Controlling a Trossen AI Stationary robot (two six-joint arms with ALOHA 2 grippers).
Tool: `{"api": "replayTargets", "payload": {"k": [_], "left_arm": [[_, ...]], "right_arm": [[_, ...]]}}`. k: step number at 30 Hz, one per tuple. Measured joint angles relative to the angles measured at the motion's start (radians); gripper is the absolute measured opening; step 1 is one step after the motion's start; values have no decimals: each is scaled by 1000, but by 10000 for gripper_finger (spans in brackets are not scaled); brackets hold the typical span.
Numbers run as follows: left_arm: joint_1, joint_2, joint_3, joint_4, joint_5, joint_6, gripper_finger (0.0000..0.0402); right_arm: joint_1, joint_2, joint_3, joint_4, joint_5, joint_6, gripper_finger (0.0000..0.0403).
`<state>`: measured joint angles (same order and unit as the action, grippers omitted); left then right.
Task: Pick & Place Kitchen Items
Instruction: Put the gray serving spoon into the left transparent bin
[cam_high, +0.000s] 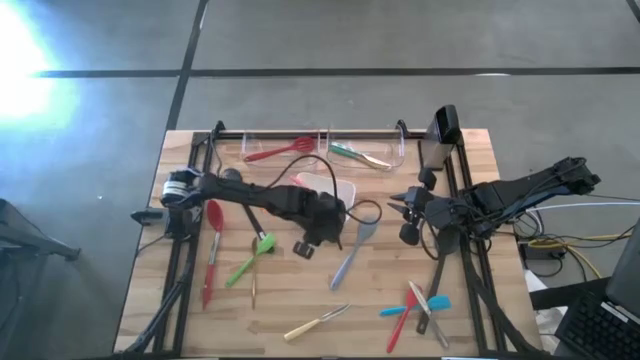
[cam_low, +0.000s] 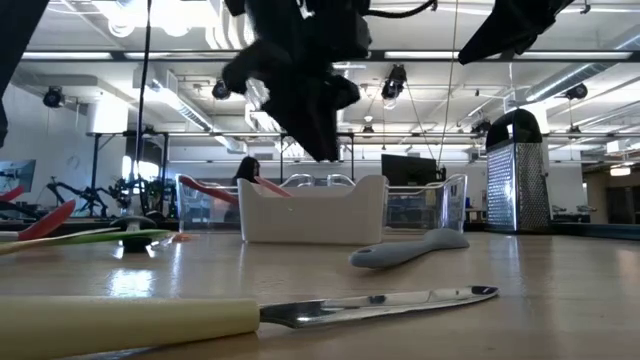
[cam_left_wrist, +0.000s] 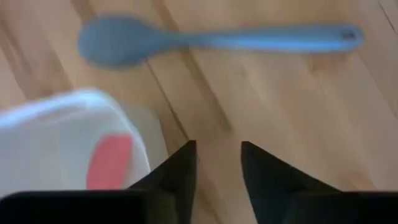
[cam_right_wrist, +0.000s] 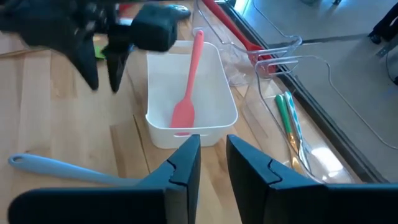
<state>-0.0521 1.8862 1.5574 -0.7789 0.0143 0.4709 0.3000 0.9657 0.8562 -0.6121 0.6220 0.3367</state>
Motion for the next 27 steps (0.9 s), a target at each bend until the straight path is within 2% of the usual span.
{"api": "replayTargets", "payload": {"k": [3,8,11,20,27], "left_arm": [[7,12,-22,88,-7,11,75],[50,56,-24,115,23,23,8],[72,85,-24,131,53,26,7],[143,181,50,151,44,53,3],[169,195,95,135,44,32,2]], "right_arm": [[0,0,0,0,0,0,64],[1,0,0,0,0,0,66],[1,-1,0,-2,0,0,70],[0,-1,0,-7,2,-3,82],[1,-1,0,-14,2,0,71]]}}
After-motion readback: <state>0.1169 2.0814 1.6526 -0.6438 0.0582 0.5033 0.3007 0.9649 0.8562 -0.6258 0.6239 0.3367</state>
